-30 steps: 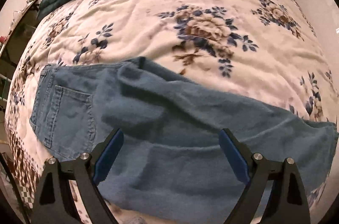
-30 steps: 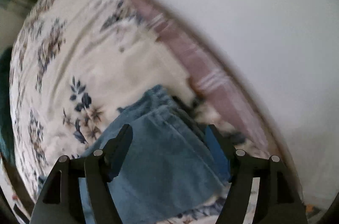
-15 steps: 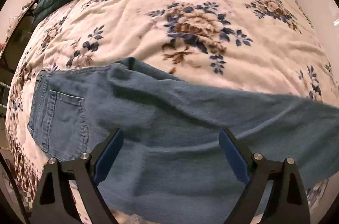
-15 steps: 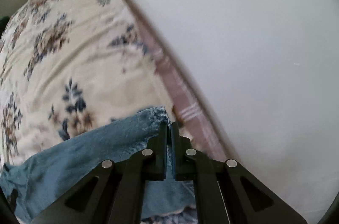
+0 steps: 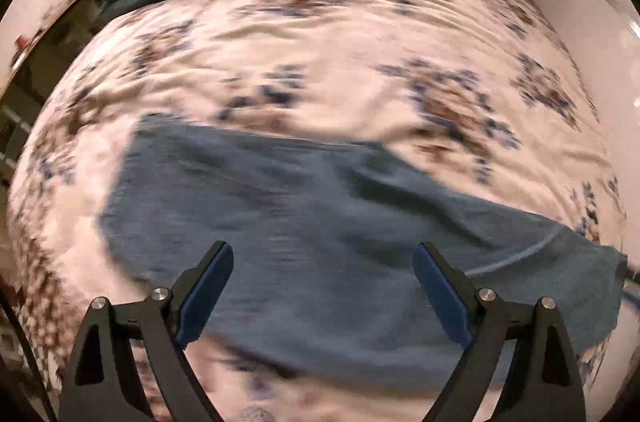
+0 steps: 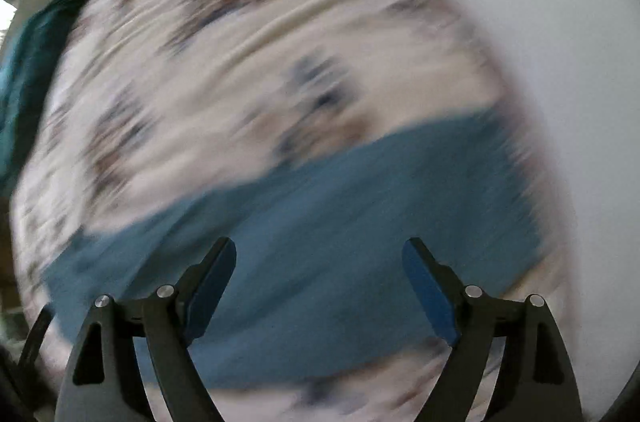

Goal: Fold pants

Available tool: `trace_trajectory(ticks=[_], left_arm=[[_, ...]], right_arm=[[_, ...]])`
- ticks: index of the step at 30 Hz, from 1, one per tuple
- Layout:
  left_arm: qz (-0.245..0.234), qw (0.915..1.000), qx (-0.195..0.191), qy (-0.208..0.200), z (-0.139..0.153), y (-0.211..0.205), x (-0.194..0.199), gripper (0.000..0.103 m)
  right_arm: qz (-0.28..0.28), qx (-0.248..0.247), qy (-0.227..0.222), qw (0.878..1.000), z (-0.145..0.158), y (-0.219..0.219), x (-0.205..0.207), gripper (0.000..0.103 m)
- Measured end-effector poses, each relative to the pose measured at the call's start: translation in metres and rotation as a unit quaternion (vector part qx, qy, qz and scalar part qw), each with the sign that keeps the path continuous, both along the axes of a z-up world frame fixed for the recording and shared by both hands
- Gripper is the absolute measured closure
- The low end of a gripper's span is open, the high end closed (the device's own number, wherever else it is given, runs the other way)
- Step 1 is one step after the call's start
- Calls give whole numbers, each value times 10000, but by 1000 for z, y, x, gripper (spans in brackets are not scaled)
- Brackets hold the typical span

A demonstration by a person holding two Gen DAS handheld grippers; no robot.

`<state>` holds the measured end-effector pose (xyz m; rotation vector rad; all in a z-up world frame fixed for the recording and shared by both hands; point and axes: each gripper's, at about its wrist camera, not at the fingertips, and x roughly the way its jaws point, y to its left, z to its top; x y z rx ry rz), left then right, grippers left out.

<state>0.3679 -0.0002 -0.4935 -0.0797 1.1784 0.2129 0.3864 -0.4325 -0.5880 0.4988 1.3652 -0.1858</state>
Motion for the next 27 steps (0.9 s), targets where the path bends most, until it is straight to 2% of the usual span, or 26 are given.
trace_trajectory(ticks=[3,6,8,10,11,12,13,14,16,17,18,20,22,24,27], left_arm=[[417,9988,128,229,10,77,-9,11],[909,9943,186,532,-2,152,-12,11],[1201,9897,-25,781,-19,196,-9,11],[1469,9820,-410,1110,-44,234,-6,11],[1620,9761,-740,1246,-61,251,-5,11],[1795,9684,-1049,1381,-79,264,-5,11],[1916,9622,-1261,1468,-91,272,-4,13],[1965,9524,-1730,1563,-111,277,-2,13],[2008,9370,-2358,1617,-138,279,0,31],[2019,9368,-2398,1552,-140,278,-1,40],[1935,9428,-2275,1481,-138,274,-1,53],[1502,9641,-1785,1268,-122,261,-3,67],[1044,9795,-1101,1323,-113,246,-7,68],[903,9814,-890,1438,-120,243,-11,64],[1120,9731,-1183,1627,-126,250,-9,63]], right_arm=[[-233,1042,351,9937,-20,81,-30,15],[-785,1952,735,9748,-51,145,-56,16],[-1324,2398,979,9568,-72,179,-76,17],[-1666,2609,1098,9445,-89,202,-89,22],[-1863,2706,1107,9380,-96,211,-95,26],[-2006,2788,1019,9336,-102,218,-98,47],[-2143,2737,772,9344,-101,223,-100,87],[-2184,2511,581,9412,-97,226,-100,96],[-2005,2008,294,9584,-86,236,-94,98],[-1816,1733,220,9677,-78,242,-90,98],[-1648,1540,189,9741,-71,249,-89,98],[-1365,1237,135,9828,-54,253,-90,99],[-1137,845,490,9887,-52,258,-96,99],[-1140,793,822,9869,-62,249,-98,99],[-766,834,1282,9853,-83,251,-81,97]])
